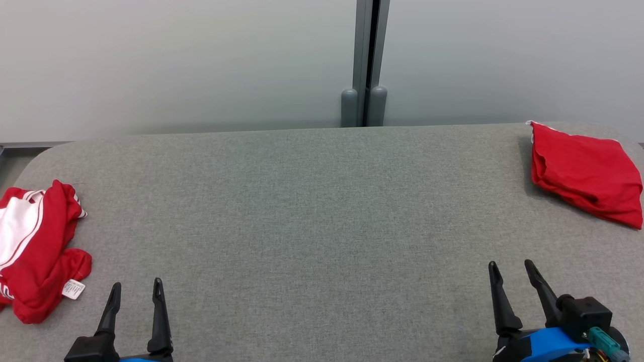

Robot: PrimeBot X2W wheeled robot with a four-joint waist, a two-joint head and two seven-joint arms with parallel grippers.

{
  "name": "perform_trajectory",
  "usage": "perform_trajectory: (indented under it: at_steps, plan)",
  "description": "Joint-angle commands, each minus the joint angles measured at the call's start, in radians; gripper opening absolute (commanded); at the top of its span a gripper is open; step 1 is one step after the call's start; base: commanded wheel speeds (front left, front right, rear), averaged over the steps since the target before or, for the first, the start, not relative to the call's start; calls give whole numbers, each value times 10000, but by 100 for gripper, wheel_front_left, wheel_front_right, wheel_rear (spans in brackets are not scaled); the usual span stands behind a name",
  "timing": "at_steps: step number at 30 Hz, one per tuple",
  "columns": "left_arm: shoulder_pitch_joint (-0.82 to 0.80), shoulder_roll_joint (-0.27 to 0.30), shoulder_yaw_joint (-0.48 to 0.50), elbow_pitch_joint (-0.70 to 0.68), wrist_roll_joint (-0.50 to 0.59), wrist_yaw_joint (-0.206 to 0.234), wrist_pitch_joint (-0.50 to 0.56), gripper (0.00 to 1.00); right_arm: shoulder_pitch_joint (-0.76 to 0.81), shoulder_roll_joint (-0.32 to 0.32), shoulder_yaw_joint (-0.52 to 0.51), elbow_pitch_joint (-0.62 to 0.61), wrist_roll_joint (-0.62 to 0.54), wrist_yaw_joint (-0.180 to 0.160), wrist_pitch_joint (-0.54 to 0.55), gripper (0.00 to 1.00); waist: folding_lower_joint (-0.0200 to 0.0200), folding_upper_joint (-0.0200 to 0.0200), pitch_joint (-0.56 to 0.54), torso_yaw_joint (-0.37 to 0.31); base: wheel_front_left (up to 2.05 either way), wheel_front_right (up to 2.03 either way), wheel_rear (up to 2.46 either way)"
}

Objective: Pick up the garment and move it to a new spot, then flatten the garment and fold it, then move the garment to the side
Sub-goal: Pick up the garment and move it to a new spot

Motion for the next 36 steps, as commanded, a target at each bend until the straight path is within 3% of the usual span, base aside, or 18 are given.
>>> perform_trajectory:
  at_steps: [1,18,36]
  plan:
    - [-6,-8,-23,12,80,54,-4,100,93,-3,0,-11,37,1,-35,100,1,0,-16,-9,0,0,0]
    - [34,-6,106,88,168,40,-4,100,176,-1,199,137,111,1,-35,100,1,0,-106,125,0,0,0]
    - [-355,5,698,-56,197,107,-4,100,-202,-10,458,39,254,1,-35,100,1,0,362,1934,0,0,0]
